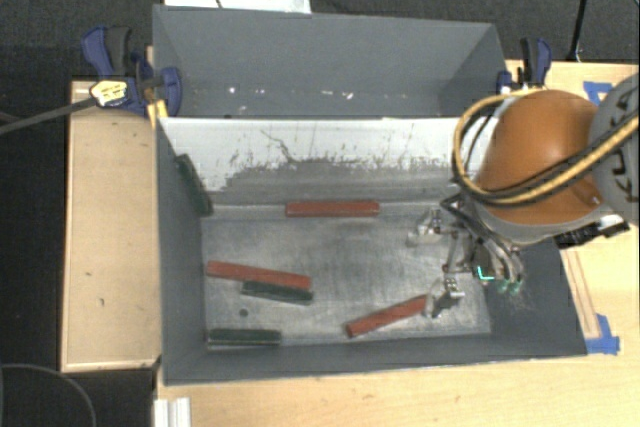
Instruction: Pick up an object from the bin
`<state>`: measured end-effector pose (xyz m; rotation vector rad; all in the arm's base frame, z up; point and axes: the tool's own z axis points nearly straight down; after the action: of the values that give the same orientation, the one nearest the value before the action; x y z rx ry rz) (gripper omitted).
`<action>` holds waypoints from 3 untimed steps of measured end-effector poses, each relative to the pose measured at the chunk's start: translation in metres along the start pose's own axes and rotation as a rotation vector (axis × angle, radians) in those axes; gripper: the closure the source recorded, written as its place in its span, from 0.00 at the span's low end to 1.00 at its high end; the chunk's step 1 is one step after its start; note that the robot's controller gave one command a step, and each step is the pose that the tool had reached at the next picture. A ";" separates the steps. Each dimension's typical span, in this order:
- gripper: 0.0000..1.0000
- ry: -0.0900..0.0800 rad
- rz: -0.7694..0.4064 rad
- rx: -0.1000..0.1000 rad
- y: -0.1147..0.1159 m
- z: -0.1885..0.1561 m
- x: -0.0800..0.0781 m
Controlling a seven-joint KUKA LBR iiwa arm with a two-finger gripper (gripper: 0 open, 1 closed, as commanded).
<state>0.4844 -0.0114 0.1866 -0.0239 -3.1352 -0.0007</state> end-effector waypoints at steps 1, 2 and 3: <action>0.00 -0.008 -0.001 0.000 0.000 -0.004 -0.002; 0.00 -0.010 -0.181 0.001 0.007 0.060 0.001; 0.00 -0.007 -0.208 0.000 0.018 0.065 0.005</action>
Offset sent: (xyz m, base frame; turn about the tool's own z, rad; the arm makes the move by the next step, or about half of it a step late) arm -0.0064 0.0130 -0.1166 -0.3227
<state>0.4796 0.0069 0.1217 0.3026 -3.1282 -0.0014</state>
